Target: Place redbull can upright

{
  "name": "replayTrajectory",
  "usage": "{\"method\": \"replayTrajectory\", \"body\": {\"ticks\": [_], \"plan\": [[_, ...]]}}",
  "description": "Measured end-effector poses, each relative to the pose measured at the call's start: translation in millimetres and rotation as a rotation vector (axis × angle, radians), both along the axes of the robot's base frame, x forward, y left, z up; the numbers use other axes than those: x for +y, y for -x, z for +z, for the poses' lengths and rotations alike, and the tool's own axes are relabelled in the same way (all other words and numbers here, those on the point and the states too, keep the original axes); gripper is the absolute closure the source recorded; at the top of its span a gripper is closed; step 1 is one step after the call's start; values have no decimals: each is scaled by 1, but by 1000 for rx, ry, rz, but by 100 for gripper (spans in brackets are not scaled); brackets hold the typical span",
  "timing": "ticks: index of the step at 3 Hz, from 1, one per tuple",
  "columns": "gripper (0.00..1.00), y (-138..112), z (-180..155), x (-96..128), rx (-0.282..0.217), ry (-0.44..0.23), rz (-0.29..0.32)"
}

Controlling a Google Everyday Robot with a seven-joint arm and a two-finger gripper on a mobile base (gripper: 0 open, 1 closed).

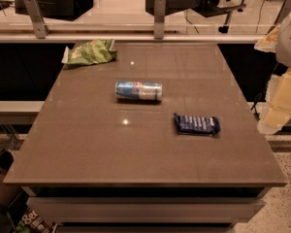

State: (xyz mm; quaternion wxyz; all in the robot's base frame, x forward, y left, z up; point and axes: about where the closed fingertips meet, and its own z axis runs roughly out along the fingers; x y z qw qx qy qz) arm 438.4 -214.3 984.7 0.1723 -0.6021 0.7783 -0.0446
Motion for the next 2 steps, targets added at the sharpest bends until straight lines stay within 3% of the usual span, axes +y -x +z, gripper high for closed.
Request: {"method": "replayTrajectory", "body": {"ticks": [1,2], "plan": [[0,0,1,0,-2,0,0],[0,-16,0,15,5,-1,3]]}}
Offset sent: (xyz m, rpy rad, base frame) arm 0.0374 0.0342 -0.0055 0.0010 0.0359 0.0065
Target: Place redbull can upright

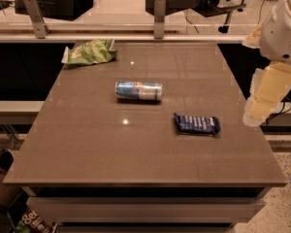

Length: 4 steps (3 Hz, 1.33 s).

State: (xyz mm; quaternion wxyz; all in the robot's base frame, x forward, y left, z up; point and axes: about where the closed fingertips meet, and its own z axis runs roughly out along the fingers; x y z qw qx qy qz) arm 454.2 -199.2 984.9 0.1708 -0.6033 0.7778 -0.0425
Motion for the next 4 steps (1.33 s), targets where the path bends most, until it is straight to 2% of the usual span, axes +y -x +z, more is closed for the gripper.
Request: {"method": "replayTrajectory", "body": {"ticks": [3,4], "plan": [[0,-51,-13,58,-1,-55,29],[0,-65,-24,77,27,-28,54]]}}
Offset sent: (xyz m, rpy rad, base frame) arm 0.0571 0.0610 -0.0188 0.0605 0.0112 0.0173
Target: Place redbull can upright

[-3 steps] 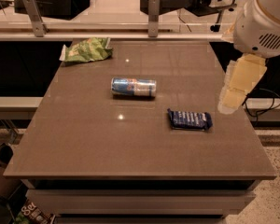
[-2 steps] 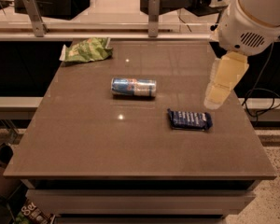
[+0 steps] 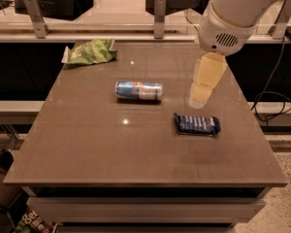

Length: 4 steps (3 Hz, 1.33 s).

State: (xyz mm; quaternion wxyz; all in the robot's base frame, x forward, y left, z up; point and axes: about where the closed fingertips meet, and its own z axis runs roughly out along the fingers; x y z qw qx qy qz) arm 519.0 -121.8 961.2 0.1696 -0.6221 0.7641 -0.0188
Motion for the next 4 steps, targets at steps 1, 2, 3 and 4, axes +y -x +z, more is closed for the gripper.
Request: {"method": "replayTrajectory", "body": {"ticks": [1,2,3,4], "plan": [[0,-12,-5,17,16,57,28],[0,-33,-6,43,19,132,77],[0,-44,-7,46,8,123,88],[0,-63,-10,52,14,113,114]]}}
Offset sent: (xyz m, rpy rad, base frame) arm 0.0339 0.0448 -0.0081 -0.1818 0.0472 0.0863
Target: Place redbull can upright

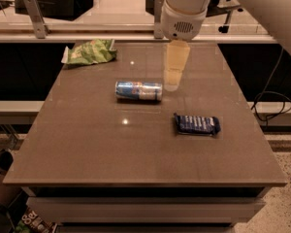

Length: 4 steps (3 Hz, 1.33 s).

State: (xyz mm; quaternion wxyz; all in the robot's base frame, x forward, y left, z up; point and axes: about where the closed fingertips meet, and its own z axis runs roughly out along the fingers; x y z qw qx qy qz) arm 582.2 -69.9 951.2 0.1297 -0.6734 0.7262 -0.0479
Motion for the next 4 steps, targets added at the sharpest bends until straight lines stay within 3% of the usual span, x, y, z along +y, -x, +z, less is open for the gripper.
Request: {"method": "replayTrajectory", "body": {"ticks": [2,4], "plan": [[0,-43,-18,26,31,-64,51],[0,-49,-48,47,73,-100,39]]}}
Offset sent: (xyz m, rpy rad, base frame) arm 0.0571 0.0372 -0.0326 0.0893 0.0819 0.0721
